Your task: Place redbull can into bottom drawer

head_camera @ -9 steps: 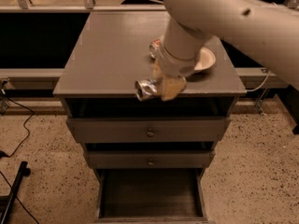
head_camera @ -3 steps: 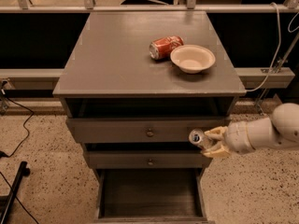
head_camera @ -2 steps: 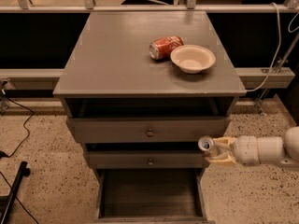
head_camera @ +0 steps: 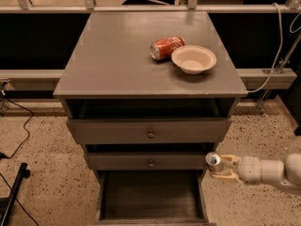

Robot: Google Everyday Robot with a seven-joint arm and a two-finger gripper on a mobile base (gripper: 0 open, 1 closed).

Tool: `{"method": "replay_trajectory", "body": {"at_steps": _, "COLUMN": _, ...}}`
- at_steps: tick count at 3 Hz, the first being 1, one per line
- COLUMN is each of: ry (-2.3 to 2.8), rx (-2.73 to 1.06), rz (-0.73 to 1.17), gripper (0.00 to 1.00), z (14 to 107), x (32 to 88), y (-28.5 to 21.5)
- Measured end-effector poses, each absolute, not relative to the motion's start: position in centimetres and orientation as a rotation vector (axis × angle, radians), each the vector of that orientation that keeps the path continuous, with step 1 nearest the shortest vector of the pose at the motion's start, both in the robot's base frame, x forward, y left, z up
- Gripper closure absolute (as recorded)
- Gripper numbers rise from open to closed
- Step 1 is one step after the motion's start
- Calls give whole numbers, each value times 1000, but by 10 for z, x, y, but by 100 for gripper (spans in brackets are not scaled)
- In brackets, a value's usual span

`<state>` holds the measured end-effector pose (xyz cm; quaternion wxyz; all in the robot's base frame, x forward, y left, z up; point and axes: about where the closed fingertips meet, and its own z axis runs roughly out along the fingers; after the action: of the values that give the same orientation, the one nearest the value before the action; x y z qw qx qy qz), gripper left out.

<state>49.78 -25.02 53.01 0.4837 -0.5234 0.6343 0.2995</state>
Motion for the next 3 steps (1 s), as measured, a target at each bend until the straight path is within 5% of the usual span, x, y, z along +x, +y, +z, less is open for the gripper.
{"method": "replay_trajectory", "body": {"at_steps": 3, "ry": 1330, "rx": -1129, "rz": 874, "gripper": 100, "z": 467, "x": 527, "y": -209}}
